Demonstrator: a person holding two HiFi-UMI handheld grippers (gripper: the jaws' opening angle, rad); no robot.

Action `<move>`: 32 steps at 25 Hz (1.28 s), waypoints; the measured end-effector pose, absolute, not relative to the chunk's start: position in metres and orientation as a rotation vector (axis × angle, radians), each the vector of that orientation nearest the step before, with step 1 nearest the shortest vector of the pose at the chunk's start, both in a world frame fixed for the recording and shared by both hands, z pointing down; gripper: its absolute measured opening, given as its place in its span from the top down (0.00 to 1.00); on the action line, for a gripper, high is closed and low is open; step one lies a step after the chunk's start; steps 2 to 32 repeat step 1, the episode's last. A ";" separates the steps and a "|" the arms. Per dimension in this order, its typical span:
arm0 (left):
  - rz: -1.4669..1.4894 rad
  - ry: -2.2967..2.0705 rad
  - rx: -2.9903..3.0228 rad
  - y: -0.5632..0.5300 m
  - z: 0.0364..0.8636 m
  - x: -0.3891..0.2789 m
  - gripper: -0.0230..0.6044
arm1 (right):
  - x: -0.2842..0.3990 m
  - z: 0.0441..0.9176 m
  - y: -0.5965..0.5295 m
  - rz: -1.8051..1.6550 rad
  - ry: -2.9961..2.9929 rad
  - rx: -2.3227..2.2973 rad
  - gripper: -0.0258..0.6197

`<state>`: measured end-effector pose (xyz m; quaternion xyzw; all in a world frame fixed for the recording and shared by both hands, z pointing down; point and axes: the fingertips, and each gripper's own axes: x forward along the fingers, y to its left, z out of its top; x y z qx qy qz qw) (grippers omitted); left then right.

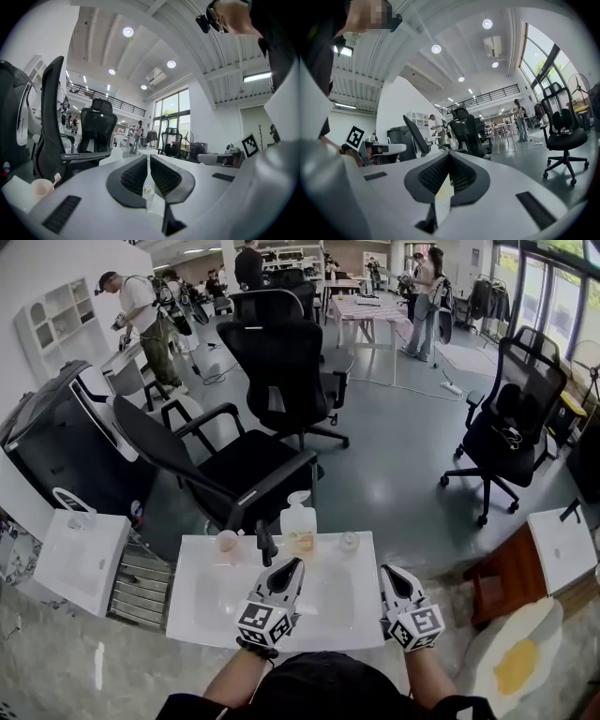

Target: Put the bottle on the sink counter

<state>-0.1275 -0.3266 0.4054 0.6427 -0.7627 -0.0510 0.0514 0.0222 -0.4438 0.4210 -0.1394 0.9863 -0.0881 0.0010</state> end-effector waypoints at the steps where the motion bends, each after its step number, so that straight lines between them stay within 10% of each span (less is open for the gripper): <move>1: -0.155 -2.325 1.966 -0.328 0.402 -0.125 0.91 | 0.024 0.420 -0.445 -0.270 3.094 -0.441 0.91; 32: -0.155 -2.325 1.966 -0.328 0.402 -0.125 0.91 | 0.024 0.420 -0.445 -0.270 3.094 -0.441 0.91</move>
